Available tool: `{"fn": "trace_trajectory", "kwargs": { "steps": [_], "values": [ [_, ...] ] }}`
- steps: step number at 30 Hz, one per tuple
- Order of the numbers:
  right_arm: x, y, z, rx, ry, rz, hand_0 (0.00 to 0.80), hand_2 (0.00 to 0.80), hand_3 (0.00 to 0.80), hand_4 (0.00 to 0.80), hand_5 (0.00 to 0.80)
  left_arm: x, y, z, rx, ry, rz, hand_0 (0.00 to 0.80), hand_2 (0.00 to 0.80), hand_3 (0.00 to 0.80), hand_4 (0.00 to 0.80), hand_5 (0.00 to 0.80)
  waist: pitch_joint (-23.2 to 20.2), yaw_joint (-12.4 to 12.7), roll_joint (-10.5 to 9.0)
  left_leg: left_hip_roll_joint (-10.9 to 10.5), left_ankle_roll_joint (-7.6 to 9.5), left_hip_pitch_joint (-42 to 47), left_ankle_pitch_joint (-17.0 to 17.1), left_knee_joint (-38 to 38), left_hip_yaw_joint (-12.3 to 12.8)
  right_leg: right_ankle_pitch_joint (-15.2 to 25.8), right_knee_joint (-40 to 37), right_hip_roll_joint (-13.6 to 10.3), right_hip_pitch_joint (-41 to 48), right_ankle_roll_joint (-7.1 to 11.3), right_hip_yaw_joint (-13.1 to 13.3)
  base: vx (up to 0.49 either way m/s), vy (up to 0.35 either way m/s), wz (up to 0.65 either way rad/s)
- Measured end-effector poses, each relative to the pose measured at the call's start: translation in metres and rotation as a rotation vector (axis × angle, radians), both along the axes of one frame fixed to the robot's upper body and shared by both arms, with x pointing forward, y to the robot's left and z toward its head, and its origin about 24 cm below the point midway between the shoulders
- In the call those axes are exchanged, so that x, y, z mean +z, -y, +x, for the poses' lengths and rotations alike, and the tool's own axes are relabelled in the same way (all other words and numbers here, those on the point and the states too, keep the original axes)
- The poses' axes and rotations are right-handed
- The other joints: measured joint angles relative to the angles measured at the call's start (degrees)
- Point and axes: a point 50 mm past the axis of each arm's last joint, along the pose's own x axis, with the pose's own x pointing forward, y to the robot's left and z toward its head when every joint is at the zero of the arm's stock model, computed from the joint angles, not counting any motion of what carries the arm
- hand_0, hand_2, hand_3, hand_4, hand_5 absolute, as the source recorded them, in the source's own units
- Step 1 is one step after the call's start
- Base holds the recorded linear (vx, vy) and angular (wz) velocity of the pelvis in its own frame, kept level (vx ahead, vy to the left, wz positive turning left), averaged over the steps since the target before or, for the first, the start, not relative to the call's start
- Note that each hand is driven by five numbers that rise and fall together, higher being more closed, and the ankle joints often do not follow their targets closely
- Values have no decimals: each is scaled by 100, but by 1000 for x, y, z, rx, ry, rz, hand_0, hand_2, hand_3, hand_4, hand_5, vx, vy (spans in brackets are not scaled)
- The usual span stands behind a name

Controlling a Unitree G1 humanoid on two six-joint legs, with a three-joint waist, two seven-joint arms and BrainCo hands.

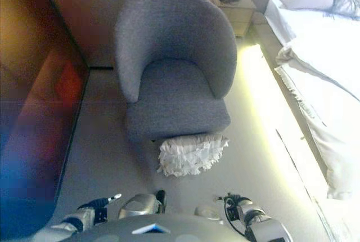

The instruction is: Pick up the cushion and take it to the sofa

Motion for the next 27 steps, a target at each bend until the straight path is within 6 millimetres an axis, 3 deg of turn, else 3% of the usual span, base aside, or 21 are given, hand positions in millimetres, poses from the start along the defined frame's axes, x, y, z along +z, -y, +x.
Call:
{"fn": "trace_trajectory", "kwargs": {
  "steps": [2,4,5,9,10,12,14,16,18,20,23,25,27],
  "values": [
    [2,-1,7,32,31,-12,0,0,0,0,0,-2,8,2,-5,8,-19,0,0,0,0,0,50,-153,181,67,-75,148,57,-238,-182,295,-999,-10,-449,-144,-354,372,-102,6],
    [0,-1,-2,5,31,-4,0,0,0,0,0,-4,15,1,-15,14,-29,0,0,0,0,0,106,-460,192,14,-132,312,66,-402,-514,910,-1889,-167,-629,-144,-307,371,-128,83],
    [-1,0,-8,1,15,-8,0,0,0,0,0,-5,18,1,-21,24,-32,0,0,0,0,0,113,-496,199,8,-142,432,61,-476,-641,1272,-2343,-237,-581,-128,-309,326,-157,80],
    [-5,-7,-19,30,-20,10,0,0,0,0,0,-8,15,-21,29,9,20,0,0,0,0,0,-17,-418,-97,36,-447,903,-114,-617,-934,2065,-2995,-420,-100,-167,-339,339,-228,53],
    [-6,-9,-20,39,-32,13,0,0,0,0,0,-8,12,-28,54,-10,43,0,0,0,0,0,-37,-417,-186,45,-550,981,-203,-557,-1004,2496,-3239,-408,118,-224,-337,330,-286,53],
    [-5,-4,-19,57,-42,6,0,0,0,0,0,-10,15,-34,108,-12,60,0,0,0,0,0,14,-340,-111,260,-801,904,-413,-129,-975,2530,-3651,-208,560,-321,-377,280,-279,54],
    [-4,-2,-17,73,-42,-5,0,0,0,0,0,-8,13,-31,148,20,89,0,0,0,0,0,56,-140,-107,392,-1049,600,-582,632,-794,2460,-3777,-57,706,-495,-406,149,-199,18],
    [-1,-1,-5,79,-14,-17,0,0,0,0,0,-7,12,-28,157,47,113,0,0,0,0,0,198,-75,-146,451,-1121,-30,-637,1870,-700,2349,-3765,-23,793,-662,-494,64,-74,13],
    [3,9,3,68,13,-65,0,0,0,0,0,-8,17,-21,133,69,106,0,0,0,0,0,276,-5,-66,655,-1090,-534,-654,2351,-452,2265,-3782,16,769,-798,-735,104,60,36],
    [5,20,3,35,21,-114,0,0,0,0,0,-7,23,-9,76,98,101,0,0,0,0,0,414,-130,25,910,-1084,-698,-638,1853,-103,2179,-3791,11,751,-791,-1104,99,125,67],
    [11,33,12,6,58,-167,0,0,0,0,0,-4,28,7,25,138,98,0,0,0,0,0,590,-140,165,1164,-1184,-718,-223,796,97,2175,-3740,78,607,-780,-1186,126,158,24],
    [16,40,21,4,93,-206,0,0,0,0,0,-1,29,18,17,169,99,0,0,0,0,0,667,-168,261,1181,-990,-608,-64,249,110,2149,-3594,107,420,-710,-1180,-26,75,-5],
    [24,45,40,-6,164,-234,0,0,0,0,0,8,27,48,-68,233,133,0,0,0,0,0,888,-249,342,1187,-1243,-844,389,299,109,2003,-3065,31,-101,-557,-1097,-256,53,-8]
  ]
}}
